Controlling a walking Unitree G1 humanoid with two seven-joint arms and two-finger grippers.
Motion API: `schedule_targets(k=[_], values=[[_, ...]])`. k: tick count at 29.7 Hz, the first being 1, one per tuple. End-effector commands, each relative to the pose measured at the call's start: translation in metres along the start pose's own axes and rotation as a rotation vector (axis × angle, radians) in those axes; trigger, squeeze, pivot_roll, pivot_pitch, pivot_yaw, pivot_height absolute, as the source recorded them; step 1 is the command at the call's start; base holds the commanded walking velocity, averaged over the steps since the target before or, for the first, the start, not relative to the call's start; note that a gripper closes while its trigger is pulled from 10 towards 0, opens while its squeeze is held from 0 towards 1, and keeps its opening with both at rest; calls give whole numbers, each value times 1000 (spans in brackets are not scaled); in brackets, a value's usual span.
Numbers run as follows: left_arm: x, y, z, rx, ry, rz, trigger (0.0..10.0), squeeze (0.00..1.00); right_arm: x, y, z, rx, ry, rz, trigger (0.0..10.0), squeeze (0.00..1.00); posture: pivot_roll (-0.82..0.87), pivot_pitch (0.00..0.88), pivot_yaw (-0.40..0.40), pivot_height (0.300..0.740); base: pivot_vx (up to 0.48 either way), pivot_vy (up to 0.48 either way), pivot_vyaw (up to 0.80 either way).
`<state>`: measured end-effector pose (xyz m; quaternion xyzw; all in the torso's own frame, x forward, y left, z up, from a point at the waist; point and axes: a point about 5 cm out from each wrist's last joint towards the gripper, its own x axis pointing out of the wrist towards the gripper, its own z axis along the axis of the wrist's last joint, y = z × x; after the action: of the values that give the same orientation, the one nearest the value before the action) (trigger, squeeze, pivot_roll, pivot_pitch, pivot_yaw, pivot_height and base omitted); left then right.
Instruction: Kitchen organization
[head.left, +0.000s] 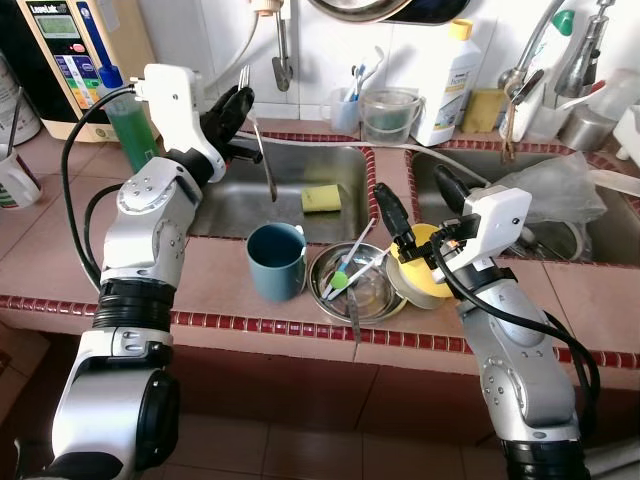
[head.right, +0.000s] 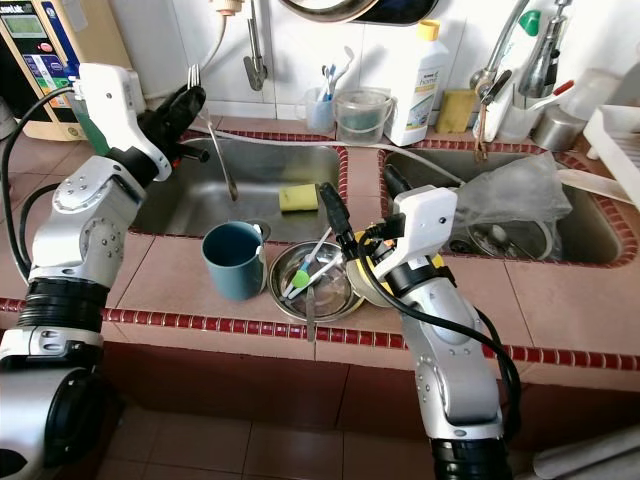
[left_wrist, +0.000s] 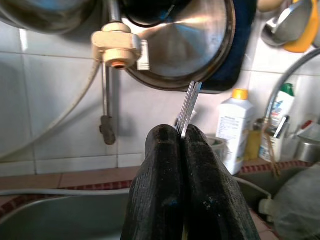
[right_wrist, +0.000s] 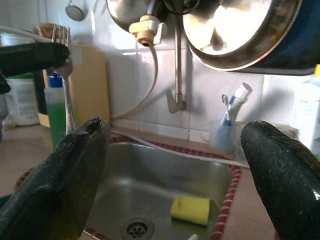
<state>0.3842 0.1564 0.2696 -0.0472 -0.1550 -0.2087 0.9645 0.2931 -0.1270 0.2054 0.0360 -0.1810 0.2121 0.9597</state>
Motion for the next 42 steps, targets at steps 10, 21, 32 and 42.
schedule_targets(k=[10, 21, 32, 42], values=[[3, -1, 7, 7, -21, -23, 10000, 0, 0, -2, 2, -6, 0, 3, 10000, 0, -77, 0, 36, 740, 288, 0, 0], [4, -1, 7, 4, -19, -29, 10000, 0, -1, -2, 3, -7, 0, 10, 10000, 0, -80, 0, 37, 740, 305, 0, 0], [6, -1, 6, 24, -2, -55, 10000, 0, -2, -1, 3, -3, 13, 14, 10000, 0, -81, 0, 40, 740, 162, 0, 0], [13, 0, 0, 82, 60, -108, 10000, 0, -10, 0, -5, 15, 132, -21, 10000, 0, -89, 28, 42, 740, 0, 0, 0]])
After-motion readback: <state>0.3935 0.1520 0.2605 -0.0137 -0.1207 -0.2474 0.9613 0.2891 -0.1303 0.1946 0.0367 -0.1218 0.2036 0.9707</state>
